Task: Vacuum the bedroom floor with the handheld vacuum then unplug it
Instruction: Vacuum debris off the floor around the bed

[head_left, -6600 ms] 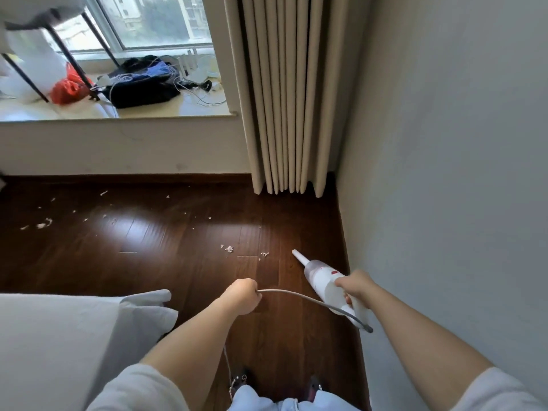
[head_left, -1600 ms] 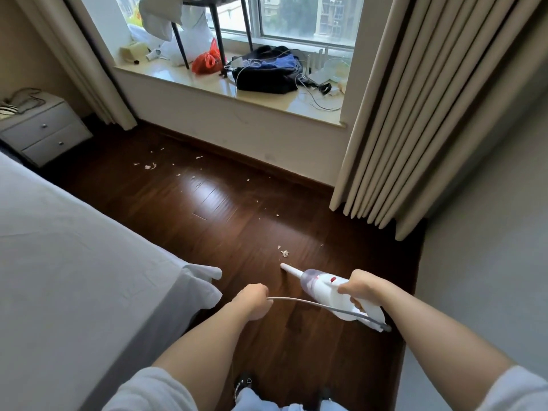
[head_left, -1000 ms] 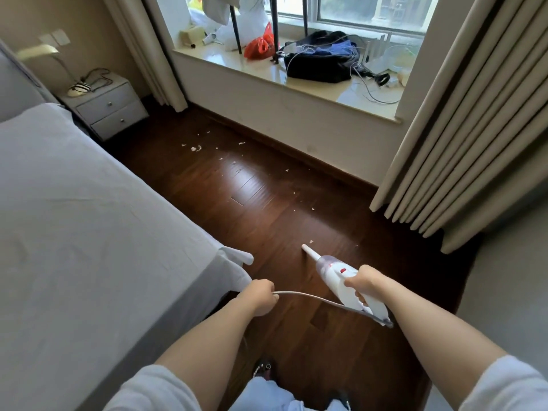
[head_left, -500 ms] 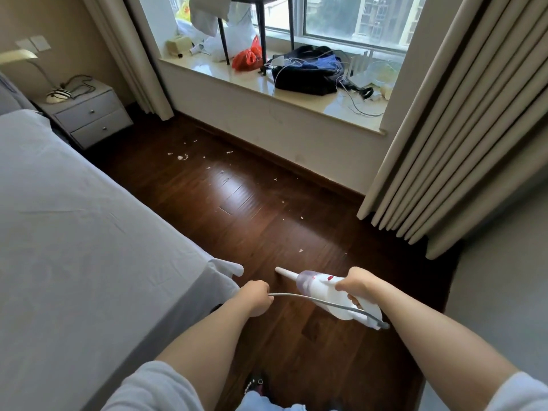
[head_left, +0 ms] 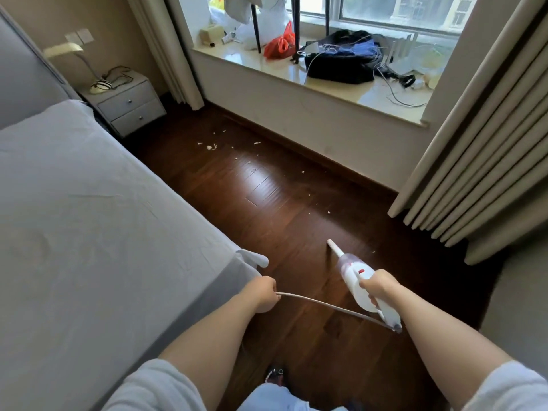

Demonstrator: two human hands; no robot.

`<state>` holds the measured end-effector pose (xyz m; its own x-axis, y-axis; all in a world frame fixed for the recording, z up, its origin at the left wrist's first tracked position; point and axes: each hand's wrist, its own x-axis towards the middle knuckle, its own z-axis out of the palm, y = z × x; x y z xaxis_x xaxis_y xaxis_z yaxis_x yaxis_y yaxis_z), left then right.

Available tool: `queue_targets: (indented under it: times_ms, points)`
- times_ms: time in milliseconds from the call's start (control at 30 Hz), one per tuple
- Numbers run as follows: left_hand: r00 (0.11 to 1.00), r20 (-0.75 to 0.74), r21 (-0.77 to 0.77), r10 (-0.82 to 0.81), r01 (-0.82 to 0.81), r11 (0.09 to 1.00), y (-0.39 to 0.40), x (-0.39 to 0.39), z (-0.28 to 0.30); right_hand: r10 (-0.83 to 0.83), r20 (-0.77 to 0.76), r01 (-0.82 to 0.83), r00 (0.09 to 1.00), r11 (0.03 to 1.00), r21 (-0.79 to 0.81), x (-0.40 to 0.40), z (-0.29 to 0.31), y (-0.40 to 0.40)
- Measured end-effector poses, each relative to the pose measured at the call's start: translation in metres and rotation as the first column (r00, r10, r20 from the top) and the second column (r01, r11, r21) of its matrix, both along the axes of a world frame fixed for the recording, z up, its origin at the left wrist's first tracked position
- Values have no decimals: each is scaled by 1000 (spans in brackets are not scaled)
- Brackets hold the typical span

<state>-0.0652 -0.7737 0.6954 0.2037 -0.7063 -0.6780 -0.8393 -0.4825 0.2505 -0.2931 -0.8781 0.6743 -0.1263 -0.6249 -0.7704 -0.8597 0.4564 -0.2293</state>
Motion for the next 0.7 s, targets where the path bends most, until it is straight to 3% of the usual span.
queue_targets:
  times_ms: [267,467,700]
  points:
    - [999,-29,6,-31,32,999,-9,-5,-6,52,29,-51,998,998,-49,-3,14,-1]
    - [998,-50,-11,-47,46,999,-15,-6,-9,83,35,-84,996,996,13,6,18,-5]
    - [999,-42,-31,-5,4,1000,-15,19,-8,104,6,-104,995,993,-64,34,15,-4]
